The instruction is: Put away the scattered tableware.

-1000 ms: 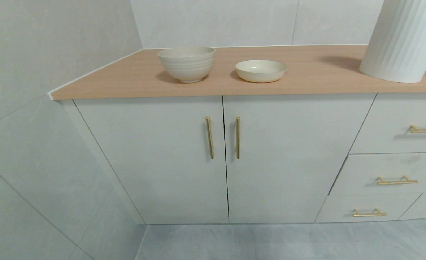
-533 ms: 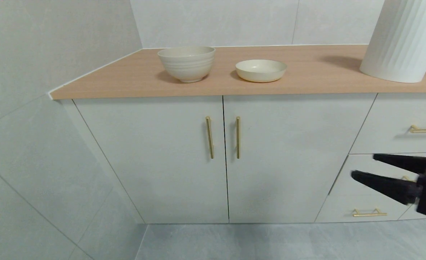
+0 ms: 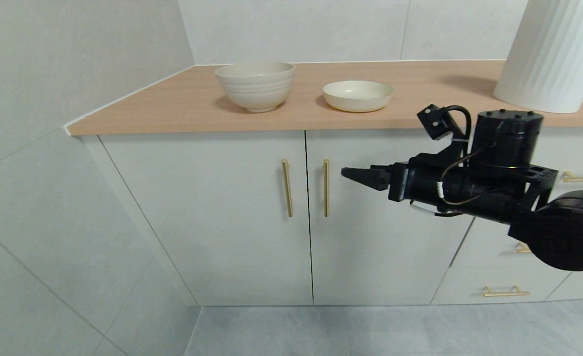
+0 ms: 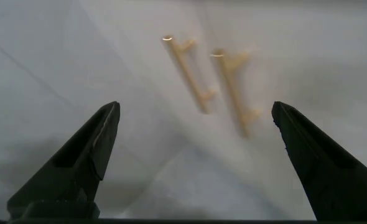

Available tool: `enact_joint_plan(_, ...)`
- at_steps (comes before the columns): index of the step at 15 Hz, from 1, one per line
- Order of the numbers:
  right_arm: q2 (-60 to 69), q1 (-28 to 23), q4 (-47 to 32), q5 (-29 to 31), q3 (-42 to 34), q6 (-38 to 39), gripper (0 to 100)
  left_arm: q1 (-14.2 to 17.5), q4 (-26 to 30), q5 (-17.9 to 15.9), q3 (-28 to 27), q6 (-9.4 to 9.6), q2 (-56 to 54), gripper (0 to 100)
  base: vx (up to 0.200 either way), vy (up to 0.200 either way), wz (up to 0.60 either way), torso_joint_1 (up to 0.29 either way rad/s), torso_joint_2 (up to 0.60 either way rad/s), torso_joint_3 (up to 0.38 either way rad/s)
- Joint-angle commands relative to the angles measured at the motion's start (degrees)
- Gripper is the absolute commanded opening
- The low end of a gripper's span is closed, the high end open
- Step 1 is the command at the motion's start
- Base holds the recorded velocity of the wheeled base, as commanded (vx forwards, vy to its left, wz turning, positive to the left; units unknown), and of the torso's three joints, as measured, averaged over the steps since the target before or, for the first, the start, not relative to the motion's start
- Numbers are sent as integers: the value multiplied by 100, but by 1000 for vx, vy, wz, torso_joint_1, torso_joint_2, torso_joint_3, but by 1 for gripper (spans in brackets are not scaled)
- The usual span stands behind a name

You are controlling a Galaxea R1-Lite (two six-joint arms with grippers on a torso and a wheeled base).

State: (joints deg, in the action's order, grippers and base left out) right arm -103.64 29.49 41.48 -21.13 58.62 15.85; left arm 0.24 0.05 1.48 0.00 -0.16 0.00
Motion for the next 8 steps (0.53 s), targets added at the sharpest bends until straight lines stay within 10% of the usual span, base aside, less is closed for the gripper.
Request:
enact_joint_plan(1, -596, 162, 18, -14, 228, 50, 100, 2, -5, 2, 0, -2, 0, 100, 0, 0, 0, 0, 0, 0)
enact_joint_plan(8, -1070, 303, 149, 3, 650, 648, 100, 2, -5, 2, 0, -2, 9, 100, 0, 0, 0, 0, 0, 0)
